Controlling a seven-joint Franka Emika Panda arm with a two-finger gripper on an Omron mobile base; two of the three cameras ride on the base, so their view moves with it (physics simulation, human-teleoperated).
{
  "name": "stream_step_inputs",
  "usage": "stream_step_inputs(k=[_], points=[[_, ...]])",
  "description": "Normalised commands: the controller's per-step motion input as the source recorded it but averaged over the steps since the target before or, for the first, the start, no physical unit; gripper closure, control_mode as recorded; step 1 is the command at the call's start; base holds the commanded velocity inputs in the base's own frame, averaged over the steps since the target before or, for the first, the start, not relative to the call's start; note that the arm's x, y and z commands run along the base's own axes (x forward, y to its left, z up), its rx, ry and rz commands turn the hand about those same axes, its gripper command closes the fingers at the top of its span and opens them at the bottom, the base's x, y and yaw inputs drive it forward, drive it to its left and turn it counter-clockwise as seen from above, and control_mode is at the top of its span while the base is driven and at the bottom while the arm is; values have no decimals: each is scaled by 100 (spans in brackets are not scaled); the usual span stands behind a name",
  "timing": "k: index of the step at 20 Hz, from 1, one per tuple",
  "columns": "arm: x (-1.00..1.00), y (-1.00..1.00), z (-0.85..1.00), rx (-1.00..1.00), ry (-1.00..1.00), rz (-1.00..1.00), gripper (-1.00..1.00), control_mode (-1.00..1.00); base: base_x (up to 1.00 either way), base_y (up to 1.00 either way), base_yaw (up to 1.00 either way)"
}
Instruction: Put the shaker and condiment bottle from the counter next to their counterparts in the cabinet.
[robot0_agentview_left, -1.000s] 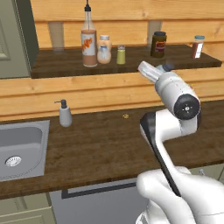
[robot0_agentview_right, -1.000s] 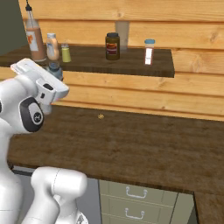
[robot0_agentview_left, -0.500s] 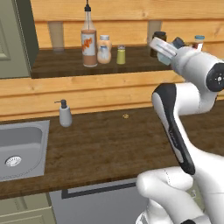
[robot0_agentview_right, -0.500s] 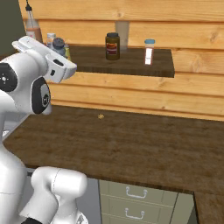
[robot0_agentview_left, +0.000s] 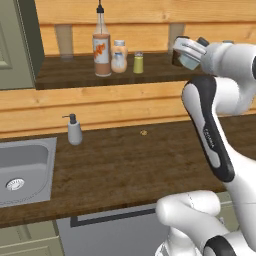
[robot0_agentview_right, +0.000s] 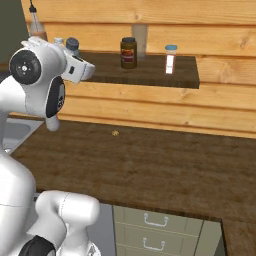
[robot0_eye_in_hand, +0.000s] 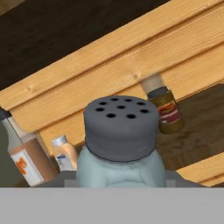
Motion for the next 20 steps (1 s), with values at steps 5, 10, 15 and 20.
stream_step_inputs(k=[5,10,15,20], points=[[32,0,-1,-6,5,8,100,-100,0,0,0],[15,-11,-10,-5,0,20,100,-100,0,0,0],[26,-21,-20,0,-6,16,100,-100,0,0,0],[10,16,-5,-7,0,7,100,-100,0,0,0]])
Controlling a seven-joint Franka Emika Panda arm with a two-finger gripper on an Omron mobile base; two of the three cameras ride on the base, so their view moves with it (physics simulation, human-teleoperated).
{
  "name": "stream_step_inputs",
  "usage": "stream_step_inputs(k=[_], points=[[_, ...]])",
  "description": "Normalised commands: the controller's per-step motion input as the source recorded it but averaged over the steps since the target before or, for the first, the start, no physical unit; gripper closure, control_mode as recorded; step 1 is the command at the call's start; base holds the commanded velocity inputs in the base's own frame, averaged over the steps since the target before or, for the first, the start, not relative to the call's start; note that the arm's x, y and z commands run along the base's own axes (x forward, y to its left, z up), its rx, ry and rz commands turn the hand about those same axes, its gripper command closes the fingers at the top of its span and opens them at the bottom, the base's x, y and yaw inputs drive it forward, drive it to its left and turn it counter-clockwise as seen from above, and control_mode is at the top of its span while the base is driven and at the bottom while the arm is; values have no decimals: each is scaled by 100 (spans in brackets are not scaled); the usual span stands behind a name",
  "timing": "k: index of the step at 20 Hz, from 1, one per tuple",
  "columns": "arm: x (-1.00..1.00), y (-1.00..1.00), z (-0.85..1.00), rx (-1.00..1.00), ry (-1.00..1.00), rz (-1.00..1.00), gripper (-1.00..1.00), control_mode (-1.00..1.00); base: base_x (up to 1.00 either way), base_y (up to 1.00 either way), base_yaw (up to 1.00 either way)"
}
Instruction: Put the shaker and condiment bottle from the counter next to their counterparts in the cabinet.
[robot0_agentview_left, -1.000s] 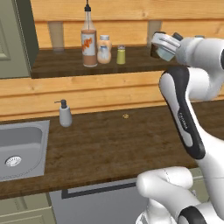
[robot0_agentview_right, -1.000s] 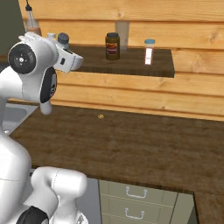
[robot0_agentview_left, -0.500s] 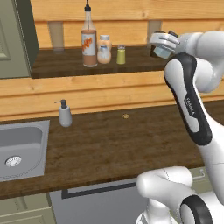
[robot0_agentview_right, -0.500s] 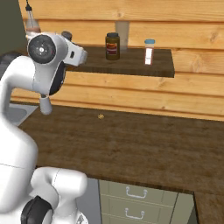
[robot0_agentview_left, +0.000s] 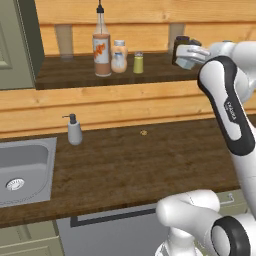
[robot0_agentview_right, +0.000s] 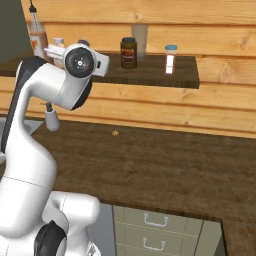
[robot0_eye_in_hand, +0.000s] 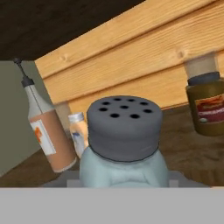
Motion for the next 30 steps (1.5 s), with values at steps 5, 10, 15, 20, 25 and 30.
stream_step_inputs(k=[5,10,15,20,25,30], points=[[2,32,0,-11,-1,0,100,-100,0,0,0],[5,7,-11,-12,3,0,100,-100,0,0,0],[20,3,-19,-5,2,0,100,-100,0,0,0],[13,0,-2,-3,0,0,100,-100,0,0,0],[11,0,-23,-8,0,0,100,-100,0,0,0],[5,0,-24,-7,0,0,100,-100,0,0,0]])
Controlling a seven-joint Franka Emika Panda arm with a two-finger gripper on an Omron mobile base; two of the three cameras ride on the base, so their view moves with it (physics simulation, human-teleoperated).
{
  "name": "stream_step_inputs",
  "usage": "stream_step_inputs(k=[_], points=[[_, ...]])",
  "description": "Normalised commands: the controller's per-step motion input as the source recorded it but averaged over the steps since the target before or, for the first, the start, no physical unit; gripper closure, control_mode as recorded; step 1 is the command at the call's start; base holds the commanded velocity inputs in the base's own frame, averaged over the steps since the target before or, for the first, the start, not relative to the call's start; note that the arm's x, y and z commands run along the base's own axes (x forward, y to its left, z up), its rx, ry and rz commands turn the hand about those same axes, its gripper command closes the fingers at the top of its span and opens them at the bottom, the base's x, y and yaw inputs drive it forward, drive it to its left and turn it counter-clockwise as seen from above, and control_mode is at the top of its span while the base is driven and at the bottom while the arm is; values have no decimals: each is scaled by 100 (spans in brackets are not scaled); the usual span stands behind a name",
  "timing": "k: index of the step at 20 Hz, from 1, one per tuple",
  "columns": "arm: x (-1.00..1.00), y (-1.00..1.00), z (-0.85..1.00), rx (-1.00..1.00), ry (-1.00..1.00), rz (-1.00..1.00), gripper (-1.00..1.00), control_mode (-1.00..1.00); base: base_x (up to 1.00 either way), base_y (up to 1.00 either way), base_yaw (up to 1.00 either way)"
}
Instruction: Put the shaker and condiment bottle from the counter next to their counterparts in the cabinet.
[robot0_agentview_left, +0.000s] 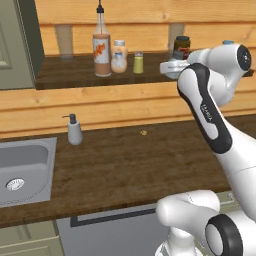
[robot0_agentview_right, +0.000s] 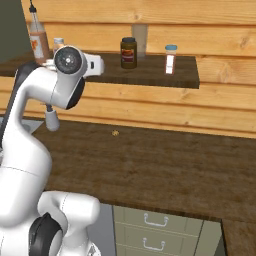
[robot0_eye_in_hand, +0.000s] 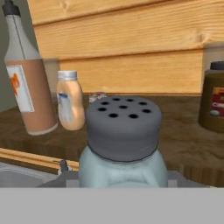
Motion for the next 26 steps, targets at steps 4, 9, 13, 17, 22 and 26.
stream_step_inputs(k=[4,9,13,17,22,26], points=[[12,0,-12,-9,-3,0,100,-100,0,0,0],[11,0,-1,-11,-4,0,100,-100,0,0,0],[21,0,0,-11,-1,0,100,-100,0,0,0],[41,0,0,-3,0,1,100,-100,0,0,0],[53,0,0,0,2,8,100,-100,0,0,0],[46,0,-7,0,1,10,100,-100,0,0,0]])
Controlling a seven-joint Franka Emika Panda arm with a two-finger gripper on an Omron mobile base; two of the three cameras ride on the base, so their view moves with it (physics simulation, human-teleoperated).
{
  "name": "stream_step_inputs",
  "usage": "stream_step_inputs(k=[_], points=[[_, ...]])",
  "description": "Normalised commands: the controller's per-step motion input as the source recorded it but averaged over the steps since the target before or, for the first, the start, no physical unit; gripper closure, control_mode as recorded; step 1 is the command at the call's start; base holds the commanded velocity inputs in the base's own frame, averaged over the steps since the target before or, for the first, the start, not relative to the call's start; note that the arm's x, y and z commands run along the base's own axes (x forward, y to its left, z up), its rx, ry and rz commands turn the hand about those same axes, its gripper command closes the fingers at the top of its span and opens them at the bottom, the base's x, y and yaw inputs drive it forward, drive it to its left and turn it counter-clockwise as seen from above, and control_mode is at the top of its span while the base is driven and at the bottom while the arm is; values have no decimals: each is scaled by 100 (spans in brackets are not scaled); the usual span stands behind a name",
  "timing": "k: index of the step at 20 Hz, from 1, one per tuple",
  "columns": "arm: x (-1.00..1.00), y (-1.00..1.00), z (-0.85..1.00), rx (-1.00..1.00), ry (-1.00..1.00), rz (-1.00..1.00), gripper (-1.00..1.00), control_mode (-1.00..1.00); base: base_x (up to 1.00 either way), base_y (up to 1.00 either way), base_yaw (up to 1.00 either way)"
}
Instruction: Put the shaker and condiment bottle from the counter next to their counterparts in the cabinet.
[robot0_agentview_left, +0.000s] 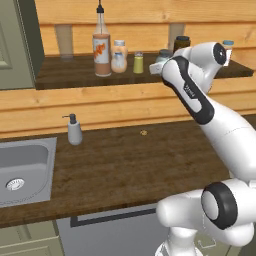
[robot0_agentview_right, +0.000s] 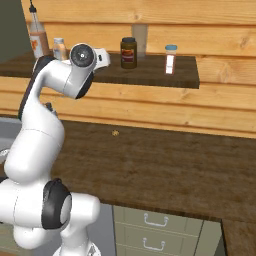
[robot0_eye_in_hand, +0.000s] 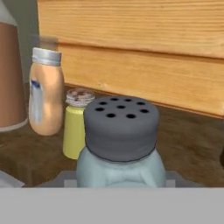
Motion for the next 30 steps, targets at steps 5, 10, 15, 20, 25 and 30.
stream_step_inputs(k=[5,10,15,20,25,30], points=[[32,2,-18,0,2,7,100,-100,0,0,0],[33,6,-26,0,6,7,100,-100,0,0,0],[36,2,-13,0,2,7,100,-100,0,0,0],[30,3,-15,0,1,5,100,-100,0,0,0],[18,5,-19,0,0,2,100,-100,0,0,0],[14,10,-16,0,0,1,100,-100,0,0,0]])
